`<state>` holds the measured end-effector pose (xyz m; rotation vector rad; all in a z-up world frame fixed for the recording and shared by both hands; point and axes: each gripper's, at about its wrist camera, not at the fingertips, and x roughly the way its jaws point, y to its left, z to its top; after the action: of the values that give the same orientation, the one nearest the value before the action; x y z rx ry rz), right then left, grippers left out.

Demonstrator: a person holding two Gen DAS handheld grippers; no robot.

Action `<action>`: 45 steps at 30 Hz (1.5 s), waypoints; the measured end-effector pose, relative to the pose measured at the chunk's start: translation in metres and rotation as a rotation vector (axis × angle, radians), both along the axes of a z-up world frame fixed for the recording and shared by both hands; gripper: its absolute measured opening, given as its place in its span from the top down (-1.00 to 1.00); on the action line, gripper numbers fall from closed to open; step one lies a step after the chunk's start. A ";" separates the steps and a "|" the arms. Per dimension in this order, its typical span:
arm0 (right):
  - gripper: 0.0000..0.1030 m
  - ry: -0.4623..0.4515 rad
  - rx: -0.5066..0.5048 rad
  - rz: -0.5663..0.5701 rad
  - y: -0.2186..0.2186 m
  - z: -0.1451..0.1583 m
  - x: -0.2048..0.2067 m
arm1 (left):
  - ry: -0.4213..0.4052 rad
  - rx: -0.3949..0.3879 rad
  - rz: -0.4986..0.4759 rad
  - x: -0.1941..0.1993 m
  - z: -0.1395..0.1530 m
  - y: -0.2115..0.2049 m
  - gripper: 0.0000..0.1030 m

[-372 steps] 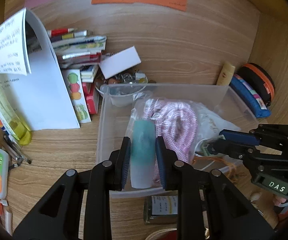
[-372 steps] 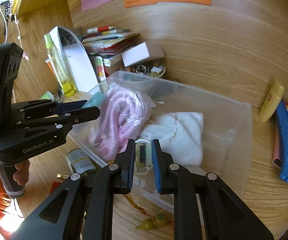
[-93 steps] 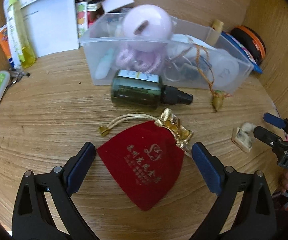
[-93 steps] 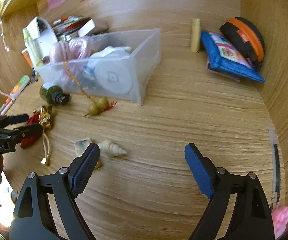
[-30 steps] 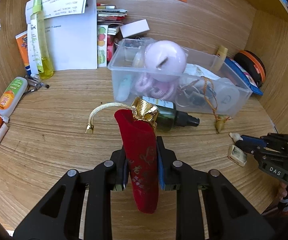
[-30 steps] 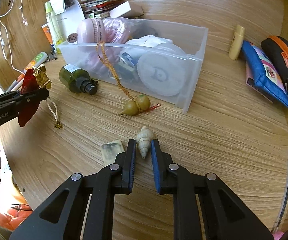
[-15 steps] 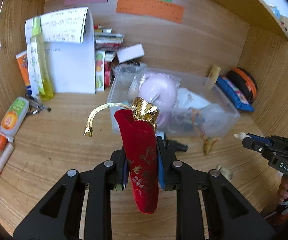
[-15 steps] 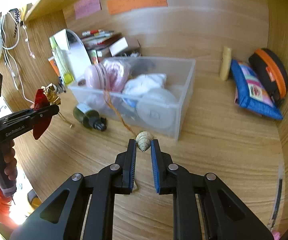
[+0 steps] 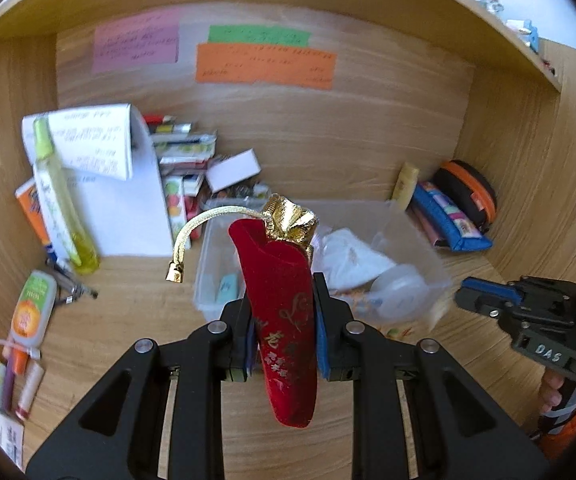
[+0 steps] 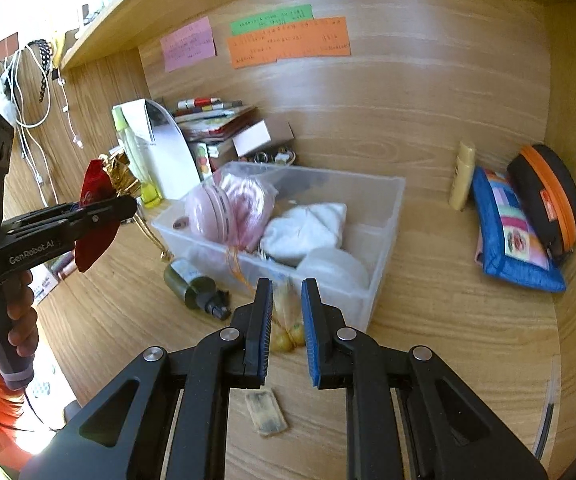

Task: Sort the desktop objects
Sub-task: 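Lift and carry the red pouch and shell over the clear box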

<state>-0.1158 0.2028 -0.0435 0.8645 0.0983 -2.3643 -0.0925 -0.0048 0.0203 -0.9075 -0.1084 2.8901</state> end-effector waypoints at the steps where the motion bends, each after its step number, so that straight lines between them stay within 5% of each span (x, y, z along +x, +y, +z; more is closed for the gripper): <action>1: 0.74 0.004 -0.002 0.001 0.000 0.002 -0.002 | 0.010 -0.003 -0.007 -0.002 0.004 0.002 0.57; 10: 0.74 -0.010 -0.011 0.016 -0.005 0.002 -0.018 | 0.034 -0.025 -0.072 -0.029 0.020 0.021 0.57; 15: 0.69 -0.057 0.094 0.010 0.007 -0.026 -0.005 | 0.014 0.008 -0.102 -0.038 0.012 0.027 0.57; 21: 0.27 -0.115 0.134 -0.023 0.043 -0.055 0.026 | -0.022 0.044 -0.128 -0.032 -0.003 0.028 0.57; 33: 0.28 -0.154 0.228 0.024 0.036 -0.083 0.064 | -0.048 0.061 -0.146 -0.008 -0.014 0.035 0.57; 37: 0.63 -0.150 0.234 0.006 0.039 -0.085 0.064 | -0.039 0.062 -0.152 0.000 -0.012 0.037 0.57; 45: 0.67 -0.144 0.187 -0.042 0.047 -0.074 0.049 | -0.033 0.073 -0.161 0.004 -0.010 0.039 0.56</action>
<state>-0.0665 0.2499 -0.1176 1.1333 0.2477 -2.3503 -0.0887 0.0338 0.0105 -0.9064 -0.1354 2.7060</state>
